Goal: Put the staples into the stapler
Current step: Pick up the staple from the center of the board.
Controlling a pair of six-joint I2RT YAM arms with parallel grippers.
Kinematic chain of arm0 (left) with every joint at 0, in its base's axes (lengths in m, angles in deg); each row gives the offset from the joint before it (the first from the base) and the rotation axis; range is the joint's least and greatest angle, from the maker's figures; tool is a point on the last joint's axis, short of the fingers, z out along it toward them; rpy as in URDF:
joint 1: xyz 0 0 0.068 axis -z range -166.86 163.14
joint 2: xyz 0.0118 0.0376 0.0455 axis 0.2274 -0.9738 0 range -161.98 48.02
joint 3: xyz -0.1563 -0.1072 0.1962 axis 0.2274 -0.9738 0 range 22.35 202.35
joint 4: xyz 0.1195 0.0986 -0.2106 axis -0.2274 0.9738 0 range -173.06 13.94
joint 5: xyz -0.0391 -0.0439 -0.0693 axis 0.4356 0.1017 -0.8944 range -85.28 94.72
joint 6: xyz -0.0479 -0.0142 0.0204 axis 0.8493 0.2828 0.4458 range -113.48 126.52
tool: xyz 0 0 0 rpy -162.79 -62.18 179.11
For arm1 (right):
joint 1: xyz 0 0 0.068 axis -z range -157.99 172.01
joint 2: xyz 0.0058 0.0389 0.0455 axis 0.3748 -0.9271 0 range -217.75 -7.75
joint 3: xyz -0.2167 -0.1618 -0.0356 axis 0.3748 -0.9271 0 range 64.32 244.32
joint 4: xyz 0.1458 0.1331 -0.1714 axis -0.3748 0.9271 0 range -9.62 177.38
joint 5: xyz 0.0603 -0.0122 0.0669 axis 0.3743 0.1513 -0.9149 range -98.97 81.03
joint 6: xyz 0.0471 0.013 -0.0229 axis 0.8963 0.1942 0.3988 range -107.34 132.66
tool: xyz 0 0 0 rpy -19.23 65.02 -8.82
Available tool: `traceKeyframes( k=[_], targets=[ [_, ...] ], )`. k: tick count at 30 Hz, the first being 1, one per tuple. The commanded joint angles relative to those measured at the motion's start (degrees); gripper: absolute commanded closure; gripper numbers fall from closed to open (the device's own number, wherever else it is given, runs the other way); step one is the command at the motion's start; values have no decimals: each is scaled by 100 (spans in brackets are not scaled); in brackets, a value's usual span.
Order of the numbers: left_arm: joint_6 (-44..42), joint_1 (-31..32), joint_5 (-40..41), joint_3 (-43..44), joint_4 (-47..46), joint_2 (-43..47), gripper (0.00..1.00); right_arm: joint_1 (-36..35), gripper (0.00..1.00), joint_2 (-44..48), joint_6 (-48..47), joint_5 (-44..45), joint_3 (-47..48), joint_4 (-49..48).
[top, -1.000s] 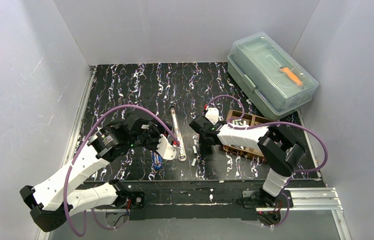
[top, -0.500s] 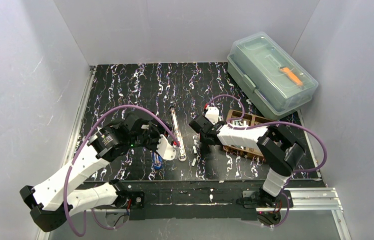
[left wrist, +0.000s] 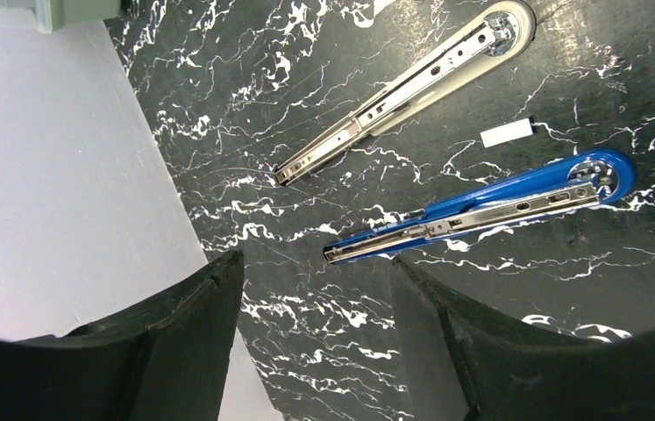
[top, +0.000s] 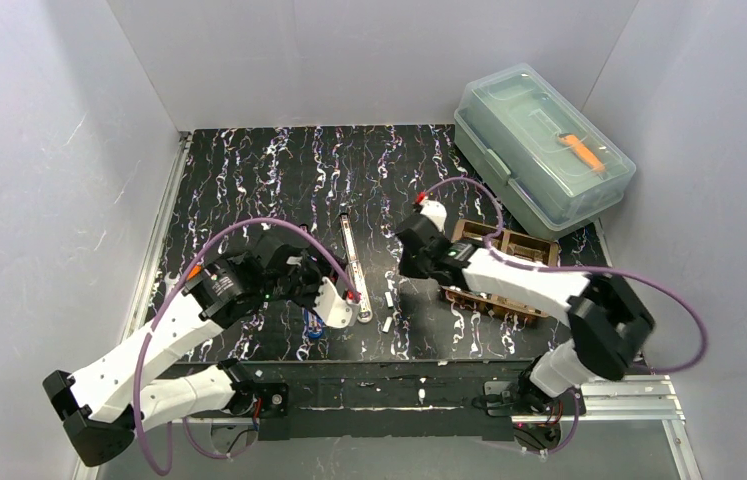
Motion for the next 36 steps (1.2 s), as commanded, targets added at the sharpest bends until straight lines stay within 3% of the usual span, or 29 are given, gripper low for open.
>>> traceKeyframes(
  k=[1, 6, 14, 28, 36],
  targets=[
    [-405, -8, -207, -527, -654, 458, 40, 364, 79, 1117, 169, -1950, -337, -670],
    [-904, -8, -521, -1358, -1890, 1180, 38, 754, 78, 1794, 654, -3932, -441, -1288],
    [-1272, -10, -1275, -1954, -3547, 1852, 33, 971, 77, 2054, 1725, -5878, -409, -2614],
    [-1661, -13, -1515, -1508, -4342, 1456, 33, 984, 75, 1946, 4048, -6574, -806, -5596],
    [-1860, -6, -1474, -1255, -4540, 1366, 35, 975, 76, 1787, 4716, -6626, -845, -6432]
  ],
)
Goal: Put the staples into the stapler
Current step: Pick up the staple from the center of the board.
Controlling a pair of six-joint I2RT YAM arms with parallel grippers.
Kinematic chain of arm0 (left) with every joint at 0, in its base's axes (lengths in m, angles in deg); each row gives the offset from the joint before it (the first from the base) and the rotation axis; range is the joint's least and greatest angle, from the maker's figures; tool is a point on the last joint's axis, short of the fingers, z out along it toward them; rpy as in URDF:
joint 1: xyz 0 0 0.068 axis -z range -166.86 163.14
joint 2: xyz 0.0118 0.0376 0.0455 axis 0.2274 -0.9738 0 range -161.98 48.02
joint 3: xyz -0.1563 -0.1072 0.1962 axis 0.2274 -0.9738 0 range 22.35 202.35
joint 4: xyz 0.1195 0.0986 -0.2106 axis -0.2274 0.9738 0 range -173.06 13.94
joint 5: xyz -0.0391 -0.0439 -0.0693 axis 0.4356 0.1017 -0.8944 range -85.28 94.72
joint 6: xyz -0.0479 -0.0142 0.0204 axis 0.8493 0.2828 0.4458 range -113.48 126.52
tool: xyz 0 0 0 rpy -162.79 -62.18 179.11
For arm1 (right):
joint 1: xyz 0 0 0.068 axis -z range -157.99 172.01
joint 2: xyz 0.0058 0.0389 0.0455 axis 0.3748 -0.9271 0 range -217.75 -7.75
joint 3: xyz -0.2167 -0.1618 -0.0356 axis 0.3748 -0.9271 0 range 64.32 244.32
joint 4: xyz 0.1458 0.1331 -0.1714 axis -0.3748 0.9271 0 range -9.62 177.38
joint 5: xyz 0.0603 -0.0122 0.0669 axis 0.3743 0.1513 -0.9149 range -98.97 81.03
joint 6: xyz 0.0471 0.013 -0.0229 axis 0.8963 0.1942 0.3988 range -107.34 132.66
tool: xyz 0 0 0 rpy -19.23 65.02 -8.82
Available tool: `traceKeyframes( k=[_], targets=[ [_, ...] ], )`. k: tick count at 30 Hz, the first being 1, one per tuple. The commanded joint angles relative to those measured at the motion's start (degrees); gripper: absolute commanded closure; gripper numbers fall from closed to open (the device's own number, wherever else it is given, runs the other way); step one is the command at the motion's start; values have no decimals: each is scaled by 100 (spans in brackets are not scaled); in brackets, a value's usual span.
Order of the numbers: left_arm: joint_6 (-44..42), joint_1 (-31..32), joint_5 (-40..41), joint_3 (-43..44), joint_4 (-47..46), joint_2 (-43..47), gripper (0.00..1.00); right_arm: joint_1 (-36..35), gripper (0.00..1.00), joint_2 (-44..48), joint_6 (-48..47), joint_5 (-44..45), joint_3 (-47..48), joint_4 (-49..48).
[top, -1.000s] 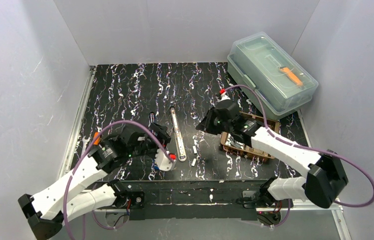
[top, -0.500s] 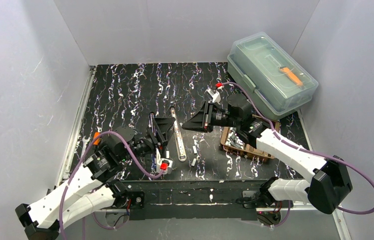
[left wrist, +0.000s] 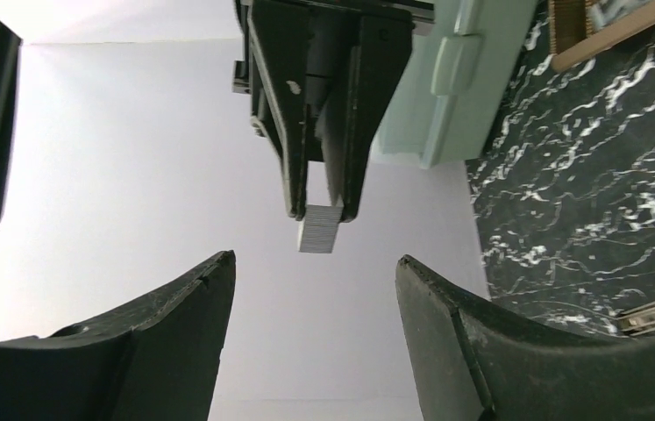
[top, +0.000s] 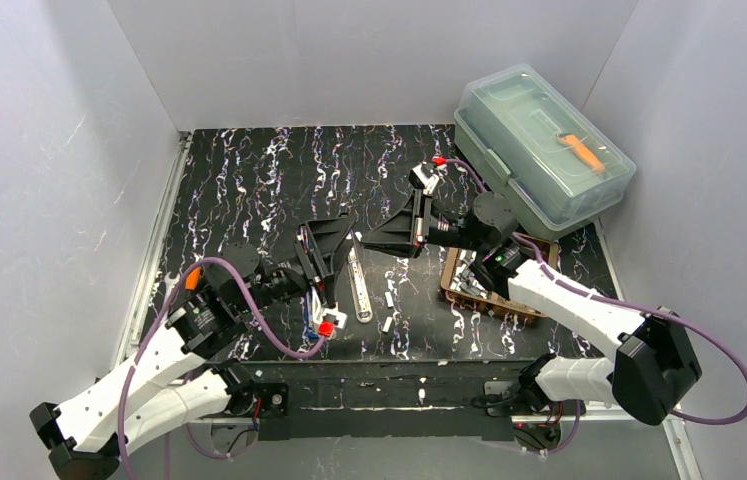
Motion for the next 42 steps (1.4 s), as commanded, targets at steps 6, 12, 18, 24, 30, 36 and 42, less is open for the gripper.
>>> traceKeyframes(
  k=[6, 12, 18, 24, 30, 36, 42],
  targets=[
    [-340, -9, -209, 338, -198, -30, 43, 18, 78, -84, 511, -195, -5, -907],
    [-432, -2, -346, 403, -154, -50, 51, 18, 79, -102, 513, -187, 1, -915],
    [-379, -10, -399, 508, -154, -163, 61, -18, 79, -176, 545, -183, -15, -976],
    [-419, -7, -454, 519, -153, -229, 63, -83, 80, -279, 599, -175, 59, -1131],
    [-399, -1, -442, 528, -147, -240, 66, -115, 80, -267, 627, -132, -13, -1230],
    [-370, -4, -436, 563, -150, -240, 88, -113, 80, -287, 642, -118, -61, -1266],
    [-348, -9, -472, 562, 45, -214, 100, -113, 70, -264, 594, -121, -72, -1213]
  ],
)
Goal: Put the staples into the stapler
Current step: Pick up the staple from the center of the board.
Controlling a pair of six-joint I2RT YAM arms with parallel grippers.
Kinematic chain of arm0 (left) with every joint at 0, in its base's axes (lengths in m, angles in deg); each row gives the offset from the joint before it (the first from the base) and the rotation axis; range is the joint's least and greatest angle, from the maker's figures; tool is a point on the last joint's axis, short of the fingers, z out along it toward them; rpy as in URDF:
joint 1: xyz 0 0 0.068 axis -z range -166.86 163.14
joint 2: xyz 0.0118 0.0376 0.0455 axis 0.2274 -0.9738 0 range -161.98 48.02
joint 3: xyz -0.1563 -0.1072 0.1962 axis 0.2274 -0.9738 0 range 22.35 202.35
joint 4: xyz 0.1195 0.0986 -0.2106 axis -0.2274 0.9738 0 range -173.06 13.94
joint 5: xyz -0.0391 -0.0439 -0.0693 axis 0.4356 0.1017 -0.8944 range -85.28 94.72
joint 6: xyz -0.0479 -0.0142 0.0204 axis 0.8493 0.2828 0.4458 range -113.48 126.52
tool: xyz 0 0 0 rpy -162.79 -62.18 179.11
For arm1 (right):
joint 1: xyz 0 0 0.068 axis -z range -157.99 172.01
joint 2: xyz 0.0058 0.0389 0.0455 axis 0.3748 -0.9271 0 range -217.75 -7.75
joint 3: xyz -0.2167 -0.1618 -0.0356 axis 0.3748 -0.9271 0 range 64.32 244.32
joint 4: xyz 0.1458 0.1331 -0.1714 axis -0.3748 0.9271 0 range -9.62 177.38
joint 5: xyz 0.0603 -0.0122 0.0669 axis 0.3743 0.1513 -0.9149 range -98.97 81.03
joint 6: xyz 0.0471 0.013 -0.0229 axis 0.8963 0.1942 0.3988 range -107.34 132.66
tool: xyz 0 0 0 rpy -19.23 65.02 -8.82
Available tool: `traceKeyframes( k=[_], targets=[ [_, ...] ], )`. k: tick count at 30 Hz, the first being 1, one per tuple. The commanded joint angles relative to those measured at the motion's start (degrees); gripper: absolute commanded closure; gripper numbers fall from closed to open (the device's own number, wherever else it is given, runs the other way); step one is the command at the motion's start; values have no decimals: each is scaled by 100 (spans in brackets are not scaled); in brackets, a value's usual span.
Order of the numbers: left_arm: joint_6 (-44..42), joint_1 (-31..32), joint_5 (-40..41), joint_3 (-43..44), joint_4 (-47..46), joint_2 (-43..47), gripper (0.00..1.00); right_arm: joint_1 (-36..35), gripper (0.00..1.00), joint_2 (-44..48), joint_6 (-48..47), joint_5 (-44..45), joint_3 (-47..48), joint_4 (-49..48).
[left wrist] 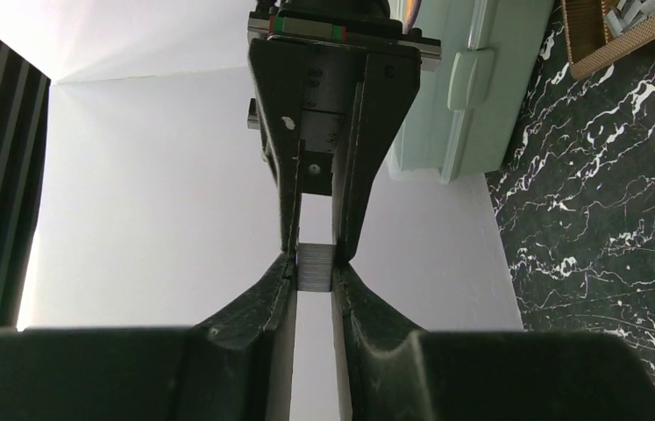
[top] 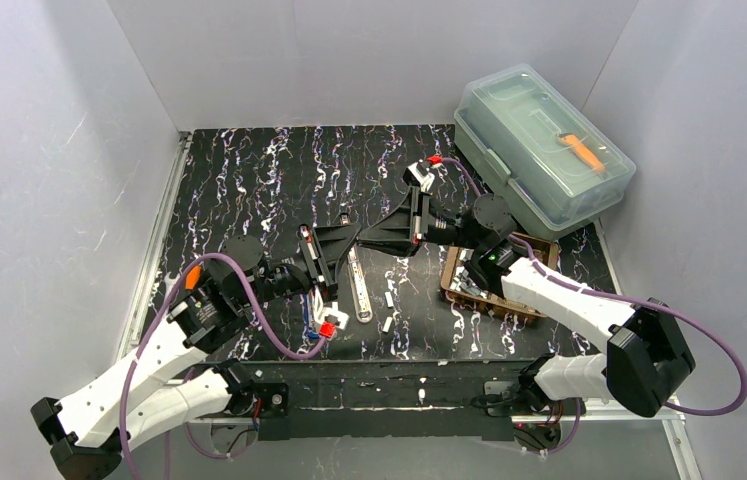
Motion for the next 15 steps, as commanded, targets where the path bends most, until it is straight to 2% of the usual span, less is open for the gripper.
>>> traceKeyframes(
  k=[1, 2, 5, 7, 11, 15],
  targets=[
    [80, -1, -175, 244, 103, 44, 100, -26, 61, 45, -120, -9, -58, -173],
    [101, -1, -168, 251, 154, 51, 100, -19, 48, 68, -169, -28, -24, -111],
    [168, -3, -190, 236, 487, 90, 100, 163, 35, 117, -582, -144, 162, 497],
    [190, 9, -213, 173, 753, 118, 100, 355, 30, 169, -993, -262, 372, 1097],
    [226, 4, -277, 5, 1288, 105, 100, 800, 23, 357, -2232, -366, 1043, 2910],
    [153, 3, -463, -175, 1765, -142, 100, 1190, 20, 496, -3532, -18, 1846, 4895]
  ],
)
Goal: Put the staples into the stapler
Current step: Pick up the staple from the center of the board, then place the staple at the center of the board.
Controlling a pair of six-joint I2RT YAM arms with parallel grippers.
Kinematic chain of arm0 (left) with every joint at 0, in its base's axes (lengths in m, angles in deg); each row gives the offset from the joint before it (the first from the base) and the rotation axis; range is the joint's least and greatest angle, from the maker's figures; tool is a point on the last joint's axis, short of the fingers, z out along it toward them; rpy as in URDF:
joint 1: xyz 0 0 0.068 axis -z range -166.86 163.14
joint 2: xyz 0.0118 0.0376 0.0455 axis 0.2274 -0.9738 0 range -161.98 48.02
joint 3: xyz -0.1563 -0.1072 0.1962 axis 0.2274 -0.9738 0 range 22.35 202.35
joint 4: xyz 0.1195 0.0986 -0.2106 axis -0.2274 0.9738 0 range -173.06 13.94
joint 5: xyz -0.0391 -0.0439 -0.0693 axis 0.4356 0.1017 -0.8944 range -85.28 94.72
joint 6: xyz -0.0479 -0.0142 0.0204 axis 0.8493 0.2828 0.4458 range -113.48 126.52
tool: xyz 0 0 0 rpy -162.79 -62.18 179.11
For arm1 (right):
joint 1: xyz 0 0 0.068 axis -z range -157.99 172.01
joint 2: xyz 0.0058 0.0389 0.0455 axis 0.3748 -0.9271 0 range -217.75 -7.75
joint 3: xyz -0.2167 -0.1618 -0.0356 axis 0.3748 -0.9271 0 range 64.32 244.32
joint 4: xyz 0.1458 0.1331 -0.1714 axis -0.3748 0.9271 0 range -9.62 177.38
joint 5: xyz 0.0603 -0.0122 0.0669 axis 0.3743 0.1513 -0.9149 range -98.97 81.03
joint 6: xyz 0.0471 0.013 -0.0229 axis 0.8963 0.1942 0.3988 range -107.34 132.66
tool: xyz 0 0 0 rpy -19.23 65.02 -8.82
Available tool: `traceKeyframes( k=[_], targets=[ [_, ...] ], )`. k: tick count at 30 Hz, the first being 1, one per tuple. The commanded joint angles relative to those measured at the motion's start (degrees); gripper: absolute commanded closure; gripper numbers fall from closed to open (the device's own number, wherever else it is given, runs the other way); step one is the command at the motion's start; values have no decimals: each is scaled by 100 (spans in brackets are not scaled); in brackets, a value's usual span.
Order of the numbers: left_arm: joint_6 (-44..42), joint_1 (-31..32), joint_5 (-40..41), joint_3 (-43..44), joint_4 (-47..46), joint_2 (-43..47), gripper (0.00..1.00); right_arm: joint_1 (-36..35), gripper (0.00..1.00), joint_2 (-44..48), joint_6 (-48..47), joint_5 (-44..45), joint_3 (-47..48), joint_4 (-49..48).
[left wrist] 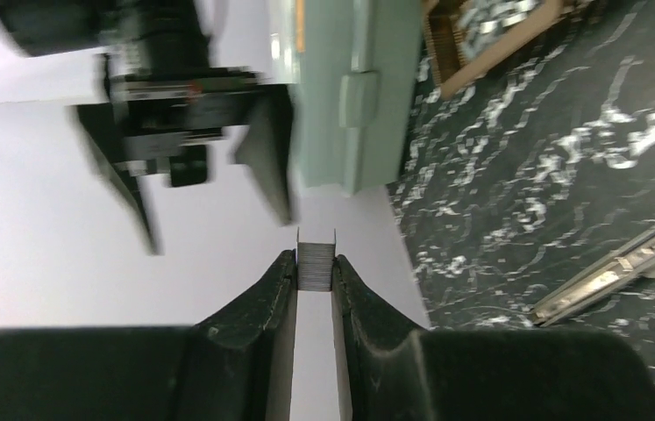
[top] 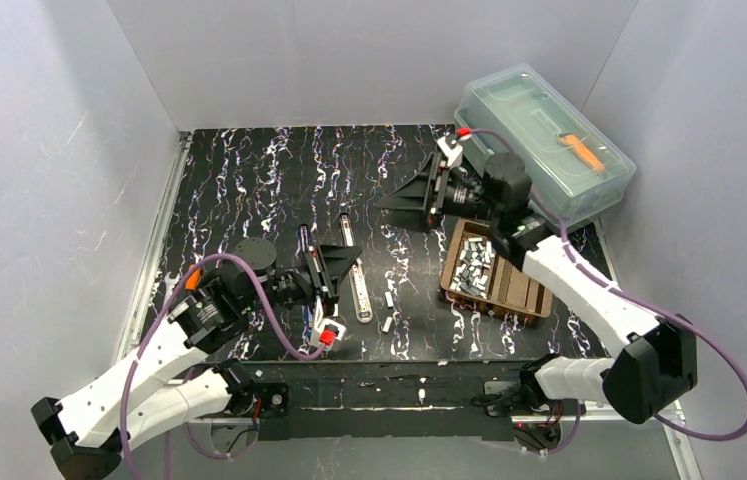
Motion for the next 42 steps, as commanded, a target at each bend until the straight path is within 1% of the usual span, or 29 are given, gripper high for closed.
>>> traceKeyframes(
  k=[1, 2, 4, 8, 10, 13, 21, 25, 31, 42],
  targets=[
    [-29, 5, -388, -159, 745, -300, 100, 316, 20, 403, -1929, 378, 1042, 2464],
    [-123, 3, -463, -169, 800, -460, 100, 344, 20, 406, -2290, 583, 1194, 2897],
    [-333, 8, -607, -161, 840, -854, 100, 358, 20, 400, -2693, 1029, 1409, 3575],
    [-789, 61, -725, 101, 985, -1975, 100, 362, 20, 550, -3069, 1941, 1592, 4377],
    [-986, 62, -706, 268, 1050, -2517, 100, 362, 20, 656, -3151, 2302, 1583, 4599],
    [-1162, 123, -601, 546, 1091, -3216, 100, 362, 20, 794, -3220, 2590, 1506, 4752],
    [-1527, 249, -290, 1440, 1462, -4877, 100, 370, 20, 1096, -3343, 3112, 1498, 5216],
    [-1768, 396, -121, 2002, 1935, -5560, 100, 371, 20, 1233, -3373, 3289, 1593, 5485],
    [-2038, 715, 145, 2531, 2316, -6282, 100, 370, 20, 1287, -3409, 3454, 1676, 5735],
    [-2203, 959, 701, 2405, 2400, -6668, 100, 379, 19, 1323, -3417, 3605, 1679, 5738]
  ],
)
